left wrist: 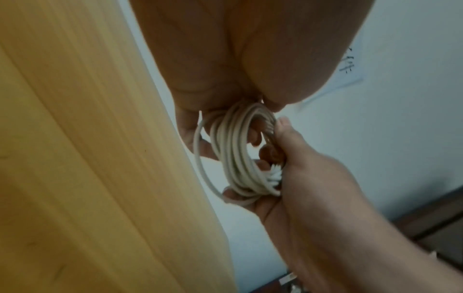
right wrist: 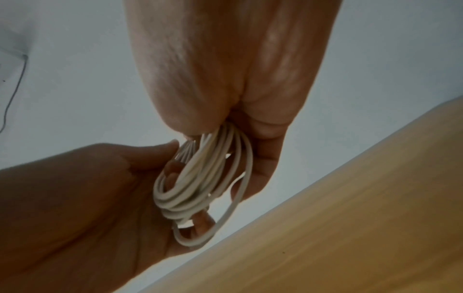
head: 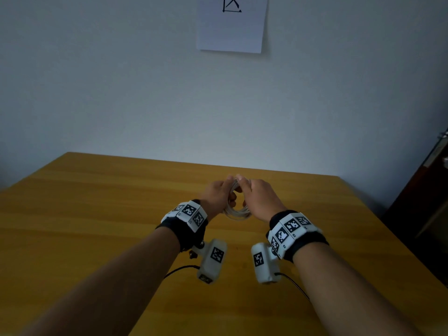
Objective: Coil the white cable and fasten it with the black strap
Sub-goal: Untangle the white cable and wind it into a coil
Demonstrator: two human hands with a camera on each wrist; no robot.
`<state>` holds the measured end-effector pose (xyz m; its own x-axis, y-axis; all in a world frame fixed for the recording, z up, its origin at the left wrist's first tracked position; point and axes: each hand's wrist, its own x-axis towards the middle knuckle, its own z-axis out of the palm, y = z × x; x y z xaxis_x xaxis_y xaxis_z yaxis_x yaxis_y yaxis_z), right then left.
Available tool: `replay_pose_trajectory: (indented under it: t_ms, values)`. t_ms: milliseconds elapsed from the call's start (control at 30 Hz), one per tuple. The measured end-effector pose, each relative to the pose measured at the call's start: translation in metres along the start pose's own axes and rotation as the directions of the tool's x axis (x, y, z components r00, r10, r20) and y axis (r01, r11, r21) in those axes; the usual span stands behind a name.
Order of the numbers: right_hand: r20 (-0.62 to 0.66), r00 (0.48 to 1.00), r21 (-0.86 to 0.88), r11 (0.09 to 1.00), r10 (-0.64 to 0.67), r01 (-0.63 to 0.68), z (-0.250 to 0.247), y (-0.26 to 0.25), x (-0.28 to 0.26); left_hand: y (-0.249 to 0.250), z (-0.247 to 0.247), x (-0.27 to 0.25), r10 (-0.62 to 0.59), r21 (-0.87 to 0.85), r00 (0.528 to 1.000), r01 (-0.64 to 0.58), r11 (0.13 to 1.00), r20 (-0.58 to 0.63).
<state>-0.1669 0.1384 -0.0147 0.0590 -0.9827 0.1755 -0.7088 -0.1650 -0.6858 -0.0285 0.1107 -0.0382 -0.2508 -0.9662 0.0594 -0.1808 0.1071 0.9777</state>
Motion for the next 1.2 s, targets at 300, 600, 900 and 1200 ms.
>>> replay_pose_trajectory:
  t_ms: [300, 600, 900, 1200]
  values:
    - [0.039, 0.997, 0.057, 0.996, 0.070, -0.072, 0.011, 0.001, 0.006, 0.000, -0.001, 0.000, 0.185, 0.350, 0.983, -0.175, 0.920, 0.003]
    - [0.104, 0.987, 0.071, 0.989, 0.125, -0.133, 0.017, 0.004, 0.010, -0.014, -0.006, 0.005, 0.261, 0.420, 0.965, -0.228, 0.878, -0.022]
    - [0.201, 0.950, 0.116, 0.958, 0.237, -0.264, -0.004, 0.008, -0.003, -0.006, 0.011, 0.002, 0.241, 0.494, 0.970, -0.205, 0.845, -0.010]
    - [0.177, 0.942, 0.217, 0.922, 0.286, -0.320, -0.041, 0.020, -0.043, 0.010, 0.050, -0.015, 0.213, 0.511, 0.977, -0.186, 0.839, 0.007]
